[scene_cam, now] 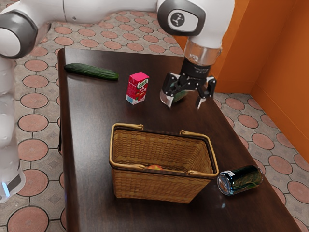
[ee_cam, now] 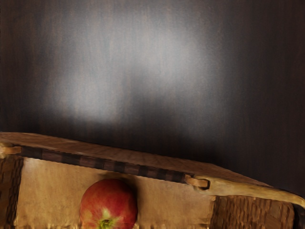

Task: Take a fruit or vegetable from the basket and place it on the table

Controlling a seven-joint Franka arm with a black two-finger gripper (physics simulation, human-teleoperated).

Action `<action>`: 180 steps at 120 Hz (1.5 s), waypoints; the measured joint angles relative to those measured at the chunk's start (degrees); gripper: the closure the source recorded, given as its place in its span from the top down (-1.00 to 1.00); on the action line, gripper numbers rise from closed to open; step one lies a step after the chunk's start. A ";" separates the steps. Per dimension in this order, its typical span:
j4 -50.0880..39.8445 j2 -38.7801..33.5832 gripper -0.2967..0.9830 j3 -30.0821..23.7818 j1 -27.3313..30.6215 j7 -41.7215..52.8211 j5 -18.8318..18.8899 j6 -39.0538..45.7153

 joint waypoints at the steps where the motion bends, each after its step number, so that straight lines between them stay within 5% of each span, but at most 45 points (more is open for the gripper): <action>1: -0.43 -0.47 0.54 0.03 -0.25 -0.10 0.00 0.20; 19: -7.55 -7.64 0.54 -0.49 -3.95 -1.77 -0.47 3.40; 65: -13.86 -8.57 0.54 -1.38 -4.41 -4.55 -2.76 8.77; 95: -25.52 -13.70 0.54 -1.46 -3.70 -5.42 -5.08 14.37; 180: -32.03 -10.52 0.54 -2.76 -3.61 1.34 -7.66 21.42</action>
